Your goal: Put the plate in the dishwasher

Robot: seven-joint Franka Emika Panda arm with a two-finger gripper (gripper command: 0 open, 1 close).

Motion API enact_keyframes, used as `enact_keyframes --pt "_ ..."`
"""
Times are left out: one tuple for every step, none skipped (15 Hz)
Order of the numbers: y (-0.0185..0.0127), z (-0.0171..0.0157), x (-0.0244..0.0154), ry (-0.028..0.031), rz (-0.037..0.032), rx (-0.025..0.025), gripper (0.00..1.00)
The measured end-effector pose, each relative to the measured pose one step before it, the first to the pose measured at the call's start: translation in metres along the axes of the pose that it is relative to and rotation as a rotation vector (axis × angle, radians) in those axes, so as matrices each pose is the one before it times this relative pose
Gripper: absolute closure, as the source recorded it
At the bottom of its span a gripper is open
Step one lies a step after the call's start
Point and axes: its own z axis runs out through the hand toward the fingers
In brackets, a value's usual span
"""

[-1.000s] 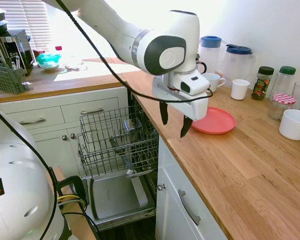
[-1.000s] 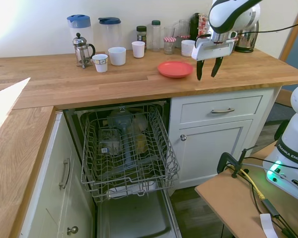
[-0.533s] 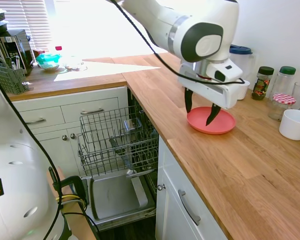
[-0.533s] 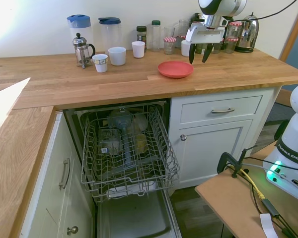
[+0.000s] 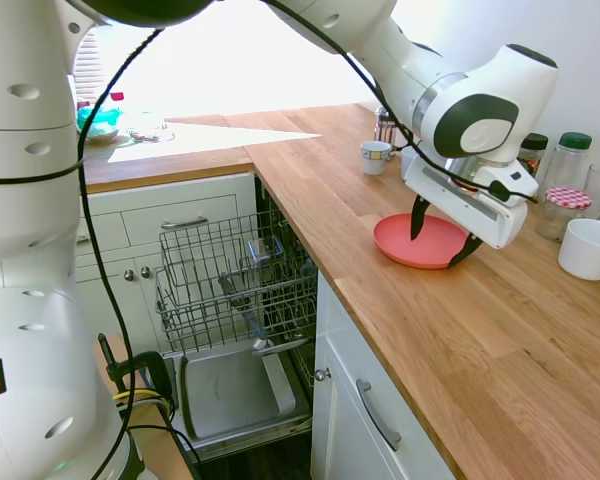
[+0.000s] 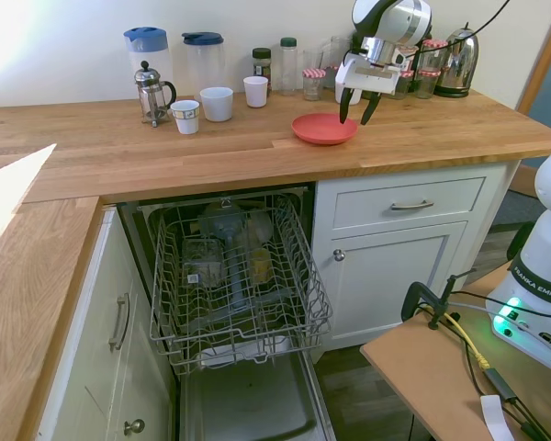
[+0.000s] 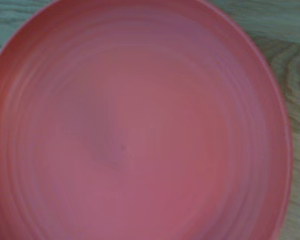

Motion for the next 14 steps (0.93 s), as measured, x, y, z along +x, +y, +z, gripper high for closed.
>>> enact_keyframes --pt "-0.00114 0.00438 0.00399 -0.01312 -0.00218 0.01327 0.00" --pt "-0.00001 0.00320 0.00495 -0.01270 0.00039 0.01593 1.00" --pt "0.00125 0.00141 0.00289 -0.01600 -0.00020 0.01724 1.00" --pt "0.00194 0.00005 0.00222 -0.01477 0.00165 0.01571 1.00" --pt "0.00175 0.00040 0.00219 -0.01279 0.00734 0.00968 1.00" --pt "-0.00025 0.00004 0.00138 -0.01028 0.00537 0.00186 1.00" --pt "-0.00126 0.00100 0.00153 -0.00858 0.00405 -0.00116 1.00" --pt "-0.00185 0.00120 0.00202 -0.00512 0.00447 0.00215 1.00" --pt "-0.00108 0.00242 0.00180 -0.00741 0.00775 0.00427 1.00" --pt "-0.00010 0.00330 0.00225 -0.01012 0.00826 0.00315 1.00" --pt "0.00018 0.00264 0.00282 -0.00957 0.00947 0.00675 1.00" --pt "0.00097 0.00317 0.00334 -0.00919 0.00922 0.00401 1.00" --pt "0.00143 0.00155 0.00292 -0.00823 0.01008 0.00651 1.00" --pt "0.00195 0.00015 0.00229 -0.00520 0.00868 0.00624 1.00"
